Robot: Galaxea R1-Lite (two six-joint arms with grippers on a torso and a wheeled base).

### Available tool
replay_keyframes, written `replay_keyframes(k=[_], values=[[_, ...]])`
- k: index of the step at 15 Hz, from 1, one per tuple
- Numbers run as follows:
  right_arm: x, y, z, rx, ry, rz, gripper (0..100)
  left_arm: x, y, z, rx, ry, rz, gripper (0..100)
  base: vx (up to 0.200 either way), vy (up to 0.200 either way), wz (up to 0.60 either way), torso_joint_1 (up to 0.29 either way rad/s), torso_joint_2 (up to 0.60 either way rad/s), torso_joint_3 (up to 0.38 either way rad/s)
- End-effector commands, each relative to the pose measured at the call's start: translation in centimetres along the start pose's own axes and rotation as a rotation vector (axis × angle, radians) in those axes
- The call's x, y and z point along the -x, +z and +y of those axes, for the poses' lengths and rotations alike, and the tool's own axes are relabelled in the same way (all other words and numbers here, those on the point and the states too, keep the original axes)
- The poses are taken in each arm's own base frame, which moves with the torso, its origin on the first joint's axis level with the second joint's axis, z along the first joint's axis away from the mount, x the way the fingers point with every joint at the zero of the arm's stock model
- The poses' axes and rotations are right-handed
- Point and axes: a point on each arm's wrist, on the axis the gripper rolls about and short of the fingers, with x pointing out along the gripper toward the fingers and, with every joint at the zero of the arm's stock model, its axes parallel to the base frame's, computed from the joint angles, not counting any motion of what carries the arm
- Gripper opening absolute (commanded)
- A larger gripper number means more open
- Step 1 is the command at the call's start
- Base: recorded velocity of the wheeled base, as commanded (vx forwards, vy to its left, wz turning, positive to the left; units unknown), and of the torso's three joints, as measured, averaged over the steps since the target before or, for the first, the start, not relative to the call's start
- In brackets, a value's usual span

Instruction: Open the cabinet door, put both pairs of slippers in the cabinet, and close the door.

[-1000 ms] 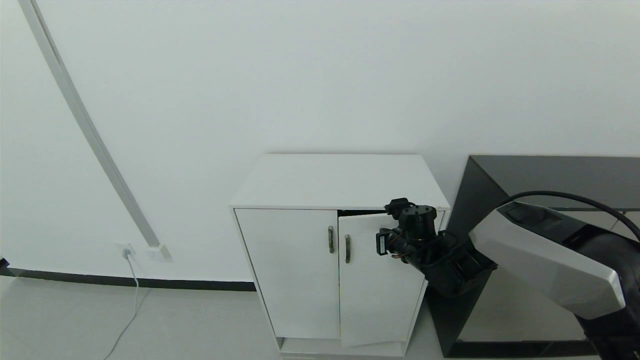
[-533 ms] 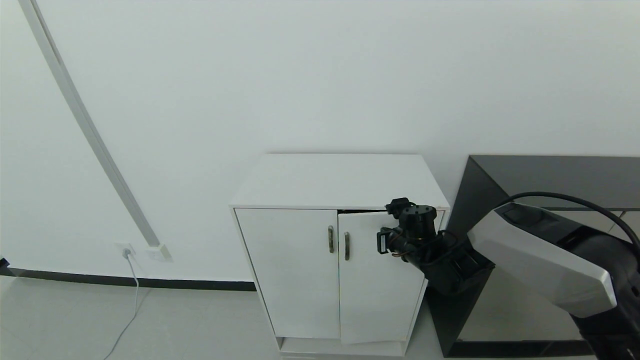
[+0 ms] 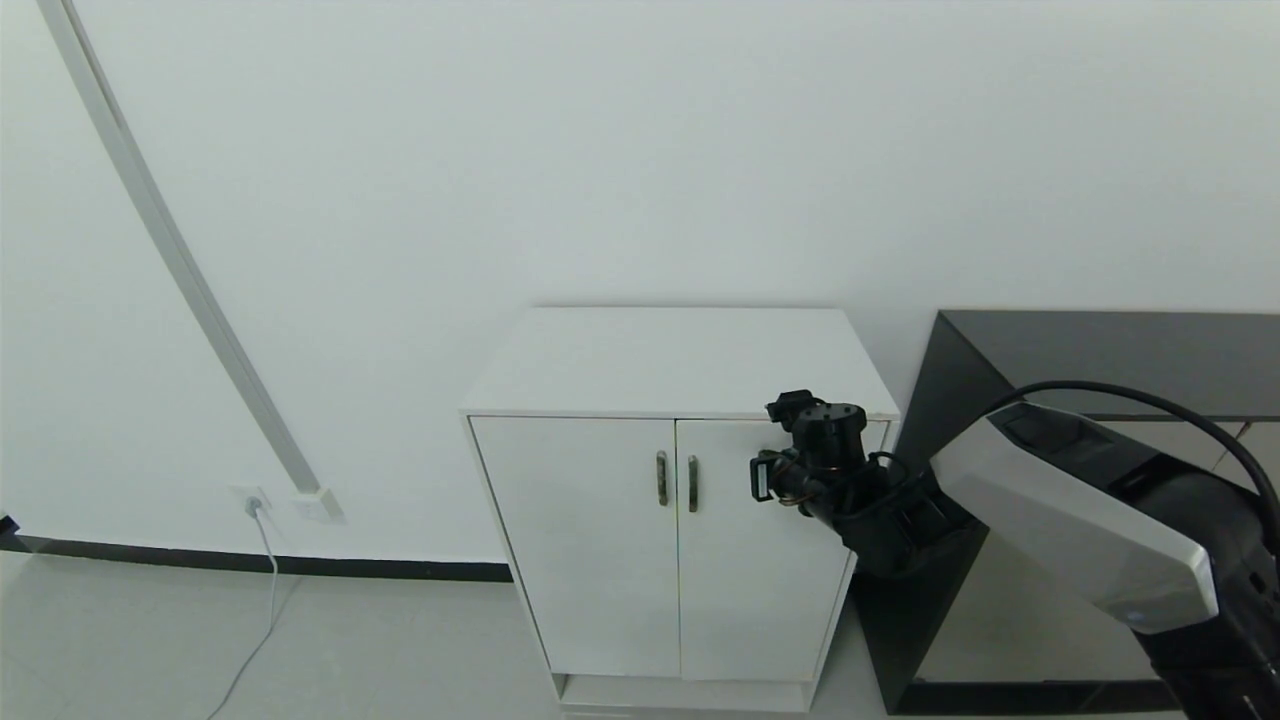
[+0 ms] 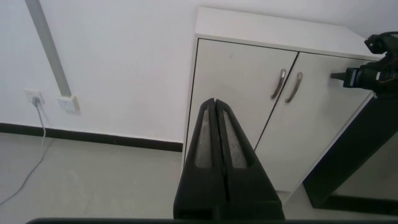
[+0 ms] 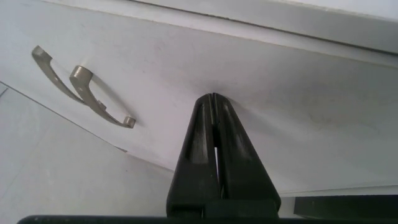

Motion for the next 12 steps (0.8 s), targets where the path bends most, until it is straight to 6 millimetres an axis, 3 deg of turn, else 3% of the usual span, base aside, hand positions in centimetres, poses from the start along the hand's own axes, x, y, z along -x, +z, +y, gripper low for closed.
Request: replay_keyframes(k=[1,12], values=[[-0.31,-0.27,0.00,0.000,-0.006,0.001,0,0.00,0.00,0.00,0.000,0.000,0.000,0,0.000,0.000,0.00,0.000,0.00,0.000],[-0.74,-0.34,-0.03,0.002,-0.016,-0.006,0,0.00,0.00,0.00,0.000,-0.001,0.000,0,0.000,0.000,0.00,0.000,0.00,0.000]])
